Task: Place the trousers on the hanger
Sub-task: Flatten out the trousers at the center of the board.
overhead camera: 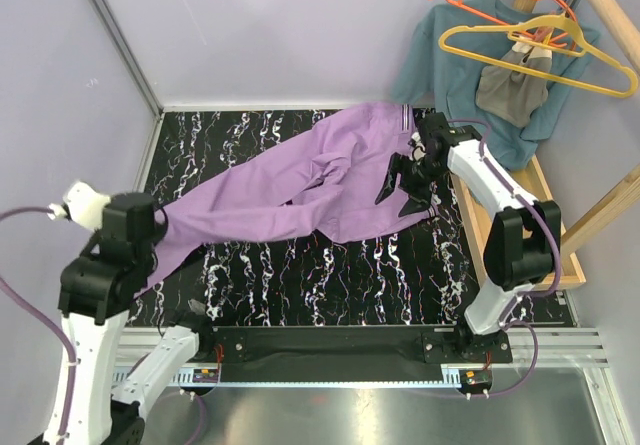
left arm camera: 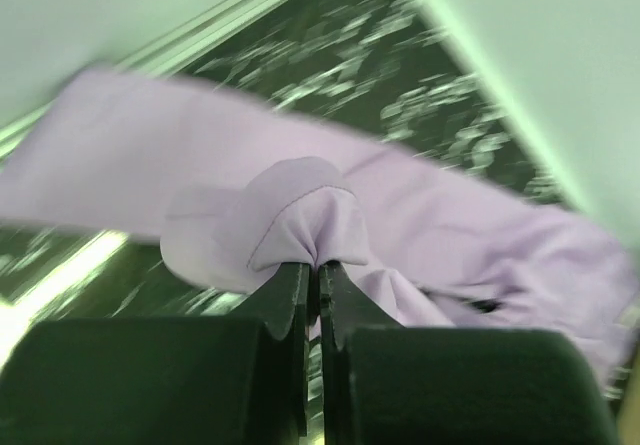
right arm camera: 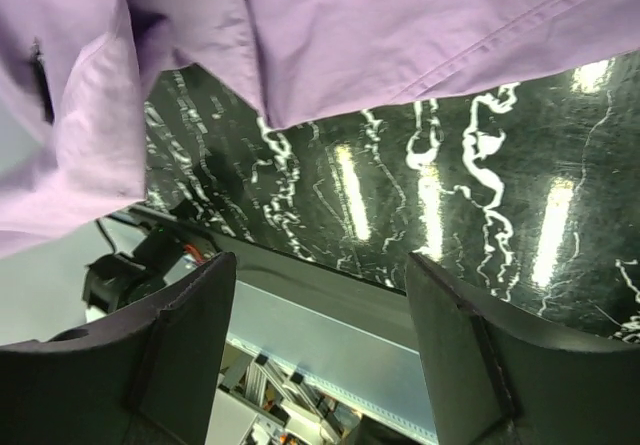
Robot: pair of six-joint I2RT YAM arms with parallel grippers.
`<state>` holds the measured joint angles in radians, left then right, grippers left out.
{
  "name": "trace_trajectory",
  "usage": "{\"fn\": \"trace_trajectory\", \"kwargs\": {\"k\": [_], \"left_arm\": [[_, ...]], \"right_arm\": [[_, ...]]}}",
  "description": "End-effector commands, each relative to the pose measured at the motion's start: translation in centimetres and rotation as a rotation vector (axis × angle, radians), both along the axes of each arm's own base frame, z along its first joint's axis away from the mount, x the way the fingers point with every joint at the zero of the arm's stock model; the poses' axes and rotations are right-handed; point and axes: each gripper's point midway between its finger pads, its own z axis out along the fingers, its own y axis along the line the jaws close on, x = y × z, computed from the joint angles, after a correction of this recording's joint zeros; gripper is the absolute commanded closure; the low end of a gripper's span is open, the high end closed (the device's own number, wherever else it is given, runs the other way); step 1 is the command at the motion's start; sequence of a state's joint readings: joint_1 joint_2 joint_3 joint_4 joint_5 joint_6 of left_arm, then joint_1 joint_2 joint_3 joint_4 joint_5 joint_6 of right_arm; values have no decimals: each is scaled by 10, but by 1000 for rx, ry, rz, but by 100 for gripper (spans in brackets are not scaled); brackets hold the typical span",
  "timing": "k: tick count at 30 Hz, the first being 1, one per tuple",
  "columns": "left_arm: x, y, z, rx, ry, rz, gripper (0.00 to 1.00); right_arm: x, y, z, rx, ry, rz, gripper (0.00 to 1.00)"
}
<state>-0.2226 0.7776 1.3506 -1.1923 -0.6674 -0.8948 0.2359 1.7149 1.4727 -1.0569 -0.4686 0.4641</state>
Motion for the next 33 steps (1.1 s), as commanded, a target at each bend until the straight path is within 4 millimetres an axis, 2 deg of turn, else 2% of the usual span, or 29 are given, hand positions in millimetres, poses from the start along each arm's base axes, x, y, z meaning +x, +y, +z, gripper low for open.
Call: {"fn": "trace_trajectory", "kwargs": {"k": [1, 2, 4, 10, 12, 16, 19, 20, 24, 26, 27, 28, 29, 30, 31, 32, 33], "left_arm": [[-51, 24, -72, 47, 252, 150, 95], [-68, 31, -82, 67, 294, 175, 94], [-79, 42, -78, 126, 316, 202, 95], [-87, 56, -55, 216, 281, 208, 92], [-88, 65, -42, 265, 265, 240, 89], [-95, 87, 4, 416, 233, 328, 88], [-104, 96, 19, 450, 196, 386, 87], [-113, 99, 24, 428, 147, 417, 87], [-137, 107, 27, 354, -12, 496, 84], [-138, 104, 24, 324, -71, 457, 83], [-136, 102, 21, 364, -38, 403, 82], [-123, 93, 11, 336, -52, 341, 77], [-122, 91, 5, 321, -52, 324, 73], [-122, 88, -1, 263, -79, 340, 62], [-130, 88, -17, 258, -9, 340, 21], [-133, 87, -25, 240, 21, 354, 6], [-129, 82, -33, 235, 74, 322, 1]], "right_arm": [[1, 2, -9, -54, -3, 43, 25], [3, 4, -13, -71, -7, 52, 25], [7, 9, -22, -87, 6, 71, 25], [15, 34, -46, -126, 25, 124, 26], [23, 36, -55, -137, 34, 111, 26], [39, 37, -66, -174, 34, 84, 26], [47, 34, -75, -215, 42, 85, 27], [49, 31, -78, -235, 43, 84, 27], [48, 24, -100, -286, 76, 82, 26], [45, 20, -113, -314, 96, 81, 26], [44, 18, -118, -325, 106, 80, 26], [43, 15, -123, -340, 114, 78, 26], [40, 12, -128, -354, 127, 78, 26], [36, 7, -135, -378, 145, 79, 26], [35, 2, -138, -398, 153, 72, 25], [31, -6, -142, -425, 167, 68, 25], [29, -10, -144, -434, 177, 57, 25]]}}
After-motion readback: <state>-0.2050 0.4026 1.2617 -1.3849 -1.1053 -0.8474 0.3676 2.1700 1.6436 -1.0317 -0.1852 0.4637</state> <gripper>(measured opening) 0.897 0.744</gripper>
